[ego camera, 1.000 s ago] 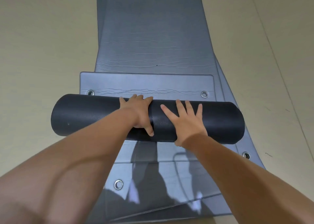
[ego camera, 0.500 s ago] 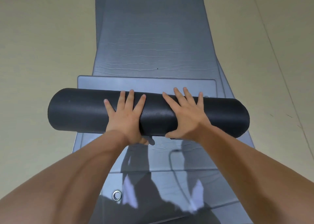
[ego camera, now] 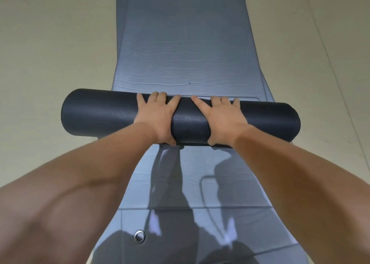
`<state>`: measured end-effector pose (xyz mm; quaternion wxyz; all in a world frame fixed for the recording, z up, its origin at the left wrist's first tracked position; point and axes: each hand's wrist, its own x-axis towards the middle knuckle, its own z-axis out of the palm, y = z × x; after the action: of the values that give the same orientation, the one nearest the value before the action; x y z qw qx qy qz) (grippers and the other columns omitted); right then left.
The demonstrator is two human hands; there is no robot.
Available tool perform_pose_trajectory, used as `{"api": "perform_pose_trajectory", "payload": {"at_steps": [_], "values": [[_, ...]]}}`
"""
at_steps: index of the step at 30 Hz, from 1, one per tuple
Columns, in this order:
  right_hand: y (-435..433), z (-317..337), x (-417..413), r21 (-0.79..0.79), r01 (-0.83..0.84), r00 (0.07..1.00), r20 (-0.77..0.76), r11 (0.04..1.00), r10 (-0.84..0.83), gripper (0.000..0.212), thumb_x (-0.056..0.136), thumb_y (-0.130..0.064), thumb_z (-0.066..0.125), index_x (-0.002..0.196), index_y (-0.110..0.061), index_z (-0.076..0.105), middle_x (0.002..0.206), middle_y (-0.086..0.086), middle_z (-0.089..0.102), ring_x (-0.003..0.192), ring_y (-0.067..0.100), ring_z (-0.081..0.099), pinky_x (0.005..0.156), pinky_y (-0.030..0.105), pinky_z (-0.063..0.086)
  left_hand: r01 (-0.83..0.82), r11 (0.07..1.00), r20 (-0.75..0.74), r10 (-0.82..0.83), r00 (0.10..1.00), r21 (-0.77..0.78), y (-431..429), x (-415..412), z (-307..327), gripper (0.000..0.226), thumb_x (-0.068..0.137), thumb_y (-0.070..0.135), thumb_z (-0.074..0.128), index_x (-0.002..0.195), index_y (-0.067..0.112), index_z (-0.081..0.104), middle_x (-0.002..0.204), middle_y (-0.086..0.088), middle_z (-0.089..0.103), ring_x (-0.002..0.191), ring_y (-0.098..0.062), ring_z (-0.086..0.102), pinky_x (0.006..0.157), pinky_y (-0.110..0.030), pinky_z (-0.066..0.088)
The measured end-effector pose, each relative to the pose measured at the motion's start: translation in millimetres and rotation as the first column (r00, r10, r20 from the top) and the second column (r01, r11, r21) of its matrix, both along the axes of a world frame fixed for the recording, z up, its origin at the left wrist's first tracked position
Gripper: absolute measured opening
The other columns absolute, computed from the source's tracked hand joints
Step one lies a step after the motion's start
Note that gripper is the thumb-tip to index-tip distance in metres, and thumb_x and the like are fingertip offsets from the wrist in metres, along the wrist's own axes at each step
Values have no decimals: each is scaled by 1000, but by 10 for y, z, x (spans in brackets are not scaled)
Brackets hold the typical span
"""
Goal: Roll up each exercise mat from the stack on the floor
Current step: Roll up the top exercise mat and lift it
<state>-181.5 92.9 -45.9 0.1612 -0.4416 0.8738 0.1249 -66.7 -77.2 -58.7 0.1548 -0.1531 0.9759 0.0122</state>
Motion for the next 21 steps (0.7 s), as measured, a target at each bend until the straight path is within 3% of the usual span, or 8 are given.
{"api": "perform_pose_trajectory", "payload": {"at_steps": [3, 10, 14, 16, 18, 21], "values": [[11, 53, -6, -20, 4, 999, 33, 1000, -3, 134, 63, -41, 89, 160, -45, -3, 133, 10, 52, 124, 35, 50, 108, 64, 36, 20, 1000, 31, -21, 999, 9, 18, -30, 70, 124, 46, 68, 81, 149, 31, 22, 131, -8, 49, 124, -32, 45, 108, -70, 26], [387, 136, 714, 89, 51, 994, 87, 995, -59, 122, 77, -42, 84, 162, -40, -4, 133, 14, 50, 120, 35, 53, 109, 59, 38, 102, 994, 112, -107, 988, 47, 330, 501, 145, 114, 56, 65, 79, 148, 32, 20, 132, -6, 49, 123, -29, 45, 109, -71, 24], [667, 267, 882, 146, 45, 953, 291, 988, -87, 119, 70, -46, 87, 157, -43, 7, 121, 4, 56, 108, 29, 59, 97, 46, 49, 141, 968, 255, -192, 948, 206, 506, 683, 262, 101, 44, 61, 85, 129, 36, 37, 111, 2, 55, 108, -25, 53, 100, -63, 35], [782, 309, 885, 174, 38, 907, 408, 984, -107, 124, 65, -48, 91, 157, -46, 9, 123, 0, 56, 111, 26, 57, 100, 45, 49, 103, 956, 338, -197, 920, 275, 587, 710, 303, 101, 40, 62, 88, 125, 37, 40, 107, 4, 54, 106, -24, 53, 96, -57, 38], [840, 267, 894, 169, 50, 892, 435, 984, -120, 134, 62, -52, 92, 159, -50, -1, 140, 3, 49, 127, 27, 49, 113, 50, 39, 80, 955, 367, -186, 911, 286, 638, 716, 299, 109, 37, 63, 89, 130, 38, 39, 112, 4, 53, 112, -25, 49, 99, -56, 35], [897, 175, 981, 78, 34, 945, 323, 996, -58, 147, 59, -69, 88, 155, -52, -23, 172, 10, 1, 158, 34, 4, 123, 68, 0, 50, 955, 388, -166, 907, 293, 618, 657, 288, 121, 34, 65, 90, 139, 38, 35, 122, 5, 52, 120, -25, 46, 105, -56, 30]]}}
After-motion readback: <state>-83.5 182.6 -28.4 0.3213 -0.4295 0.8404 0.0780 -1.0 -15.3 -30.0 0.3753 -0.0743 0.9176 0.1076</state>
